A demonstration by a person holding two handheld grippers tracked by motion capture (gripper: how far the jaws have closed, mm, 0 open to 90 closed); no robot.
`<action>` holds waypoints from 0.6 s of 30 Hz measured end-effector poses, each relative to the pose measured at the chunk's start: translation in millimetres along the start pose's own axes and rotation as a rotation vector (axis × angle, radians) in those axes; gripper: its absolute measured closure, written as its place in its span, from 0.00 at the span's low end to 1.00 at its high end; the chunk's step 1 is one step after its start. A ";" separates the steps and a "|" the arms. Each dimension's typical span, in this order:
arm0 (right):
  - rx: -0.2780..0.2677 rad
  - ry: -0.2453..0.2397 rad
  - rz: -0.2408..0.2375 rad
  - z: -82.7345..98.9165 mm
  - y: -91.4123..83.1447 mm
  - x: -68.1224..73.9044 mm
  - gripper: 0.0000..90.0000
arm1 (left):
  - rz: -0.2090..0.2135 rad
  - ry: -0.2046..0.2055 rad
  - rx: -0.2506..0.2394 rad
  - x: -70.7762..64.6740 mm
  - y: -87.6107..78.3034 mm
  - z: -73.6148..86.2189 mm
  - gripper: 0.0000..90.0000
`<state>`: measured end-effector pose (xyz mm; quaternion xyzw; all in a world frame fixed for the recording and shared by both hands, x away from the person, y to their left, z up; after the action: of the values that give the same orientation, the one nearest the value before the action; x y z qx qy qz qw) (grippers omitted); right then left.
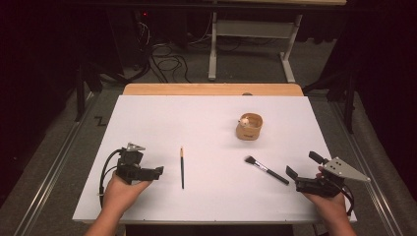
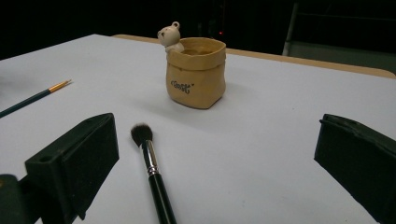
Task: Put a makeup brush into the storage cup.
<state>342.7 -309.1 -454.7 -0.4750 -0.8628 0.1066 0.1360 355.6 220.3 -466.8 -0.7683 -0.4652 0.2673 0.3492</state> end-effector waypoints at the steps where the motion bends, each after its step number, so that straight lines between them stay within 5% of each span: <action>1: 0.000 0.000 0.000 0.0 -0.1 0.0 0.00 | 0.005 0.006 0.018 -1.0 0.4 -1.2 0.08; 18: -0.009 0.016 -0.024 0.1 -1.6 0.7 0.00 | -0.009 -0.015 0.158 -21.7 4.6 -24.2 0.10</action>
<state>341.1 -309.4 -454.1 -0.4662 -0.8678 0.0972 0.1418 366.7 192.3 -453.7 -0.7340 -0.4488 0.3073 0.4067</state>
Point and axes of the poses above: each handheld gripper's, and its own axes: y roughly forward along the jaws, z roughly out of its underside, x roughly to its left, the point moved 1 cm from there along y, roughly forward along the jaws, and after that the axes turned 7 degrees about y, right-handed, at the moved point
